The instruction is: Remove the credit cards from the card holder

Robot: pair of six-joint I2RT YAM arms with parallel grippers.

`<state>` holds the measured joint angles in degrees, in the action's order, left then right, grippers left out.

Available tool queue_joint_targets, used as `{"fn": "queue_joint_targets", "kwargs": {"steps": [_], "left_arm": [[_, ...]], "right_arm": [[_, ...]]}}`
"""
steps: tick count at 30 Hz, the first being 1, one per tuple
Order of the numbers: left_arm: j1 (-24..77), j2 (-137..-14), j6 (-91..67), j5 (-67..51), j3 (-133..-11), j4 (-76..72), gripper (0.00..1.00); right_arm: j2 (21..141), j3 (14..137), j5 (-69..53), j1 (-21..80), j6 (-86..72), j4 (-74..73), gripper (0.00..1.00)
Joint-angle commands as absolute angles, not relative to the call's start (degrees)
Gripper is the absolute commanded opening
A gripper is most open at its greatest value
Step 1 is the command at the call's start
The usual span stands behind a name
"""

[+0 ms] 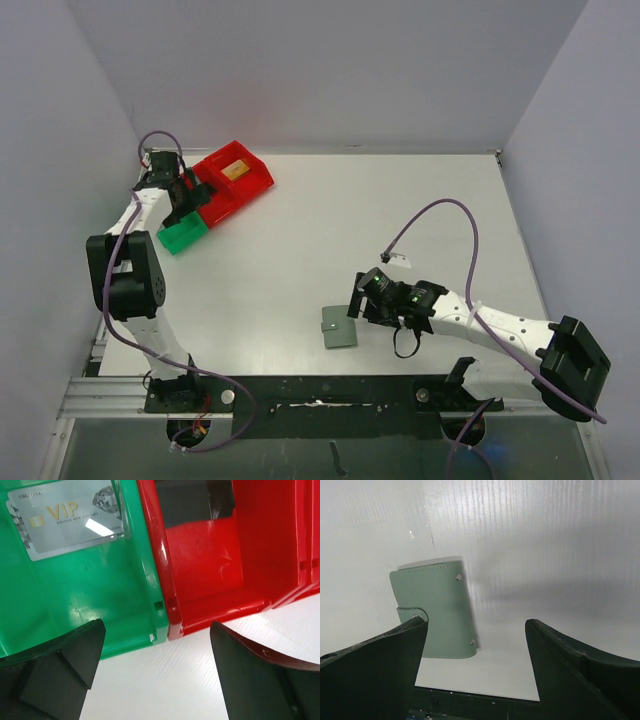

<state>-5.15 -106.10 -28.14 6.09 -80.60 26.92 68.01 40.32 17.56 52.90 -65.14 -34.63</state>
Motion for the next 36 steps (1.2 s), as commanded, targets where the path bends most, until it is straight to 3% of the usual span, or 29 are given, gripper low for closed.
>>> {"fn": "queue_joint_targets", "kwargs": {"steps": [1, 5, 11, 13, 22, 36], "left_arm": [[-5.17, -108.56, -27.75, 8.52, -87.00, 27.95, 0.86], [-5.17, -111.47, -28.03, 8.62, -89.62, 29.01, 0.78], [-5.10, -114.08, -28.30, 7.91, -92.08, 30.49, 0.55], [-5.10, -113.85, -28.38, 7.62, -91.73, 30.29, 0.54], [-4.17, -111.62, -27.79, 5.27, -88.93, 29.58, 0.31], [4.93, -104.50, -29.29, 3.97, -79.52, 27.57, 0.24]], "right_arm": [[66.73, 41.86, 19.92, 52.62, -65.64, -34.71, 0.81], [67.13, 41.88, 19.84, 52.61, -65.64, -34.91, 0.81], [67.67, 42.23, 19.97, 52.50, -65.16, -35.07, 0.81], [67.82, 42.27, 20.05, 52.52, -64.88, -35.04, 0.81], [69.29, 42.74, 19.87, 52.52, -64.36, -34.69, 0.80], [70.31, 43.37, 20.55, 52.47, -63.93, -34.40, 0.80]]}}
